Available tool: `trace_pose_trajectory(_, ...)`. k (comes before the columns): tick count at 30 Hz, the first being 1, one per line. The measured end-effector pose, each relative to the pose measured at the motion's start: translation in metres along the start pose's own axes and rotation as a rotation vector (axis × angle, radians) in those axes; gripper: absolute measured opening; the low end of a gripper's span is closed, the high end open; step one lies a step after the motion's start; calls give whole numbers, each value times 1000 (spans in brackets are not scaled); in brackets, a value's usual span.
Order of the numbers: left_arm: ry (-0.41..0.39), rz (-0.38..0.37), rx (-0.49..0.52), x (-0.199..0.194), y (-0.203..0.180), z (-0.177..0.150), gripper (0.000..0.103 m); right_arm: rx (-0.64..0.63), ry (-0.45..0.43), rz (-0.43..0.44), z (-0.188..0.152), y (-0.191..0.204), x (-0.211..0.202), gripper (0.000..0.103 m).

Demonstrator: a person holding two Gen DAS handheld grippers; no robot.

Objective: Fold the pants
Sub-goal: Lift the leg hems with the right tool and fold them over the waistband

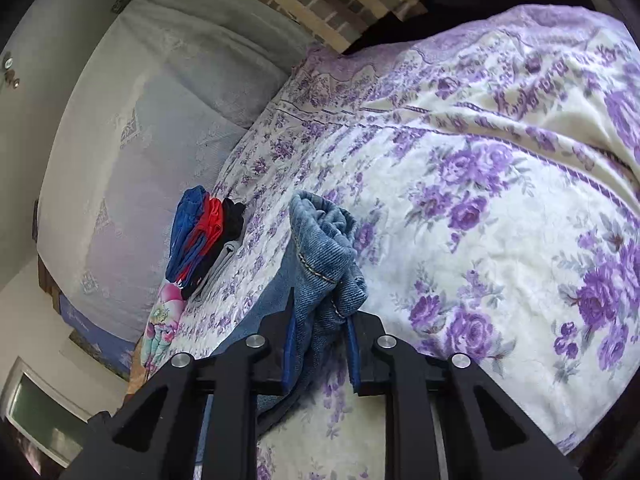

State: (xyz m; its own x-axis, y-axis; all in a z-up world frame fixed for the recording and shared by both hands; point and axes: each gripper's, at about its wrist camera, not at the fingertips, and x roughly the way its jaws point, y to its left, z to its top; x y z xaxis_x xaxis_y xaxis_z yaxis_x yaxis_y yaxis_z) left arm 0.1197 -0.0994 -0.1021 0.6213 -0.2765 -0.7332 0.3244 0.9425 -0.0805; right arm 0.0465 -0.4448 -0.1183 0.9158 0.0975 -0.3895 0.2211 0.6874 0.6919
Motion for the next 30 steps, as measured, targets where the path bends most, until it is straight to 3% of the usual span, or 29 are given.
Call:
trace_pose_trajectory(2,-16,7,-51,-11,13,2,98,-69,-28,-1,4,19,-4,17)
trace_pose_trajectory(4,-94,21,-101,-35,35,3,98,-167,-50,-6,6,45,-5,17)
trace_pose_trajectory(9,-255,185,-210,-102,103,-11,98,-463,-79,6,-5,126,2,17)
trace_pose_trajectory(13,-299,277,-354,-137,164,-28,98,-722,-75,64,-44,199,14,17)
trace_pose_trajectory(17,-343,322,-500,-162,212,-43,98,-996,-25,131,-111,256,29,17)
trace_pose_trajectory(22,-321,285,-605,-163,244,-60,98,-1341,181,116,-215,268,65,17)
trace_pose_trajectory(25,-304,284,-615,-155,247,-63,98,-1449,146,87,-238,264,58,17)
trace_pose_trajectory(30,-286,272,-604,-146,245,-64,98,-1445,85,125,-227,275,39,17)
